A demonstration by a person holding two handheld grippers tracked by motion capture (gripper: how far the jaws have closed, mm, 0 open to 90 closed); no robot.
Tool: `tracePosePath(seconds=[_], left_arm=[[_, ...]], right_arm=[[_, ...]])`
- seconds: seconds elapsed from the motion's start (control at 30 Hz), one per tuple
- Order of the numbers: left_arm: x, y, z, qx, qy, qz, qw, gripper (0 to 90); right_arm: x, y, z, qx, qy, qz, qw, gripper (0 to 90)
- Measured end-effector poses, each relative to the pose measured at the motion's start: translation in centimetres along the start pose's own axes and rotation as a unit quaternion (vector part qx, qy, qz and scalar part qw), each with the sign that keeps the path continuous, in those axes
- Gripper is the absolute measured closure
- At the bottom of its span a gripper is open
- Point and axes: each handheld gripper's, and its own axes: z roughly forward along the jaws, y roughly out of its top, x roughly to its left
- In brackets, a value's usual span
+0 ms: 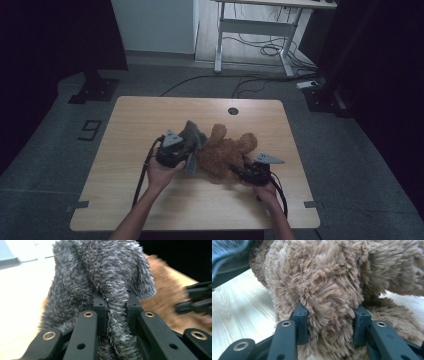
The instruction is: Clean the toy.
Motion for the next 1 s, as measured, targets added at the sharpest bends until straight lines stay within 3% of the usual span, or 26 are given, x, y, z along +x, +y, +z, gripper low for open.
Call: tracePosePath(seconds=[0.23, 0.3, 0.4, 0.47, 0.57, 0.7, 0.87, 0.97, 1.0], left_arm=[[-5.7, 2.7, 5.6, 0.025, -0.042, 0.042, 0.9979, 75.6], [-7.5, 3.0, 7.6, 0.045, -0.038, 0.068, 0.9959, 75.5], [-8.4, 2.7, 9.7, 0.077, -0.029, 0.082, 0.9933, 75.3], [-8.1, 2.2, 10.2, 0.075, -0.027, 0.075, 0.994, 75.4], [-7.5, 2.0, 9.5, 0.071, -0.03, 0.067, 0.9947, 75.5], [-5.9, 1.4, 7.9, 0.065, -0.008, 0.065, 0.9957, 75.5], [-2.1, 0.1, 5.2, 0.056, 0.016, 0.03, 0.9979, 75.7], [-0.3, -0.5, 3.8, 0.054, 0.032, 0.023, 0.9978, 75.7], [0.5, -0.8, 3.2, 0.048, 0.036, 0.011, 0.9981, 75.7]], right_arm=[[0.0, 0.0, 0.0, 0.0, 0.001, 0.0, 1.0, 58.0], [0.0, 0.0, -0.1, 0.002, 0.0, 0.0, 1.0, 58.0], [0.1, 0.0, -0.1, 0.002, -0.002, -0.002, 1.0, 58.1], [0.1, -0.1, -0.1, 0.004, -0.005, -0.001, 1.0, 58.1], [0.1, -0.1, 0.0, 0.003, -0.005, -0.005, 1.0, 58.1], [0.3, 0.0, 0.1, 0.003, -0.008, -0.008, 0.9999, 58.1], [0.3, -0.1, 0.1, 0.001, -0.009, -0.004, 1.0, 58.1], [0.3, -0.1, 0.1, 0.0, -0.007, -0.001, 1.0, 58.1], [0.3, -0.1, 0.1, -0.001, -0.007, -0.001, 1.0, 58.2]])
